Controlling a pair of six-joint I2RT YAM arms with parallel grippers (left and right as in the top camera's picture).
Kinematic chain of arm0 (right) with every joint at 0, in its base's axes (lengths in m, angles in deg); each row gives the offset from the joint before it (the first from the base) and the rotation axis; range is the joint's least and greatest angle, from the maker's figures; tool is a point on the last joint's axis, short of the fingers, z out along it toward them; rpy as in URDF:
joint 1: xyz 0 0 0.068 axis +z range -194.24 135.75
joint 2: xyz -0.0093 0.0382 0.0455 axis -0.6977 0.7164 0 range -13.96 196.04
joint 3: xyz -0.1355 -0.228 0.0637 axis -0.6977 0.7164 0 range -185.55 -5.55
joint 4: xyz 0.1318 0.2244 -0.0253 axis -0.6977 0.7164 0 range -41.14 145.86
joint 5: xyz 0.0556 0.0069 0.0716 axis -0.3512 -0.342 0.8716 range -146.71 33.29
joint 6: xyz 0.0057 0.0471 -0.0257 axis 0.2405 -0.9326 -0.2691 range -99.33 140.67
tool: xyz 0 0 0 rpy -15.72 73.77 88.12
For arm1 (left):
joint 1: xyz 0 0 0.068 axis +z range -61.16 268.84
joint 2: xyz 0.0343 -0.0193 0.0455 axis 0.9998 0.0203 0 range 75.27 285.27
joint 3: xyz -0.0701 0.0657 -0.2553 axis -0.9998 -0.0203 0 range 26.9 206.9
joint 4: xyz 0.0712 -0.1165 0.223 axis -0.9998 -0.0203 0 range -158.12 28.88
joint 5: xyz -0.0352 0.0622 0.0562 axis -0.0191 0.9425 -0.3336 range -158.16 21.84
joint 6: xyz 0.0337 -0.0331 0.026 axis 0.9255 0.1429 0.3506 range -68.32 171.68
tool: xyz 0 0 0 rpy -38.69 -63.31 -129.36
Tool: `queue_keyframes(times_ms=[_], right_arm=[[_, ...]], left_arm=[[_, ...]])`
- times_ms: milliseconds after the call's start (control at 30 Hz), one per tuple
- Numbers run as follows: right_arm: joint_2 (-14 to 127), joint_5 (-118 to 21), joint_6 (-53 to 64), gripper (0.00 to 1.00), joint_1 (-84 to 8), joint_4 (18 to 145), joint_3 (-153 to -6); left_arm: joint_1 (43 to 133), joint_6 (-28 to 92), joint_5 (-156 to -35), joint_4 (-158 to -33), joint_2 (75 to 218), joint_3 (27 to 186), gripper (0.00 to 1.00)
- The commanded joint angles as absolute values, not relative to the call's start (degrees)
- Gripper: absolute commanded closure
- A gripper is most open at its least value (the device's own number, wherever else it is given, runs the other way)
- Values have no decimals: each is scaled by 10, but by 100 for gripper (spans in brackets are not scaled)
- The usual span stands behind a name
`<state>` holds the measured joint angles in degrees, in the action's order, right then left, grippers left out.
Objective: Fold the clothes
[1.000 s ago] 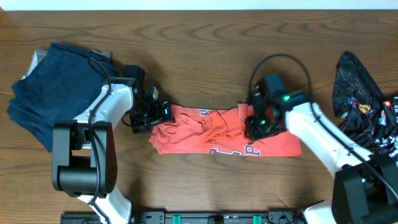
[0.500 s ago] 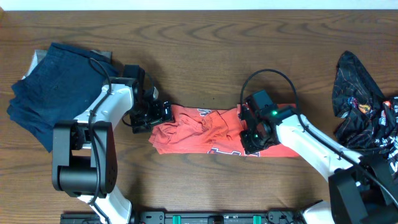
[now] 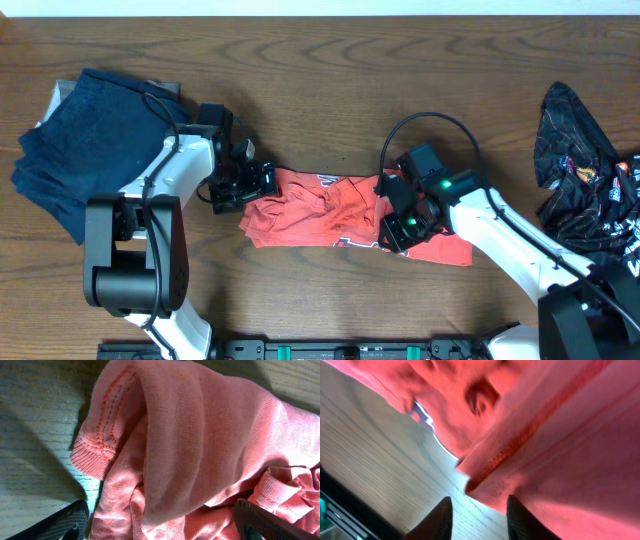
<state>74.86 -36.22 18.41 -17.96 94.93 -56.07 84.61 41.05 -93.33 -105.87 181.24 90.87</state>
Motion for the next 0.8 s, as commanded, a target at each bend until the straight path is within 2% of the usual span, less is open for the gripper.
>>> queue_keyframes(times_ms=[0, 67, 200, 267, 400, 600, 767], right_arm=[[766, -400, 190, 66, -168, 974, -561], [770, -446, 173, 68, -169, 996, -561], [771, -535, 112, 64, -171, 1014, -561], [771, -535, 113, 64, -172, 1011, -561], [767, -530, 112, 69, -173, 1012, -561], [738, -610, 23, 66, -187, 1000, -561], [741, -629, 2, 65, -224, 992, -559]], left_arm=[[846, 412, -933, -1063, 1800, 901, 7], [846, 412, -914, -1067, 1800, 901, 7], [846, 412, -896, -1071, 1800, 901, 7], [846, 412, -896, -1071, 1800, 901, 7], [846, 412, -896, -1071, 1800, 901, 7], [846, 437, -922, -1062, 1800, 901, 7], [846, 438, -933, -1053, 1800, 901, 7]])
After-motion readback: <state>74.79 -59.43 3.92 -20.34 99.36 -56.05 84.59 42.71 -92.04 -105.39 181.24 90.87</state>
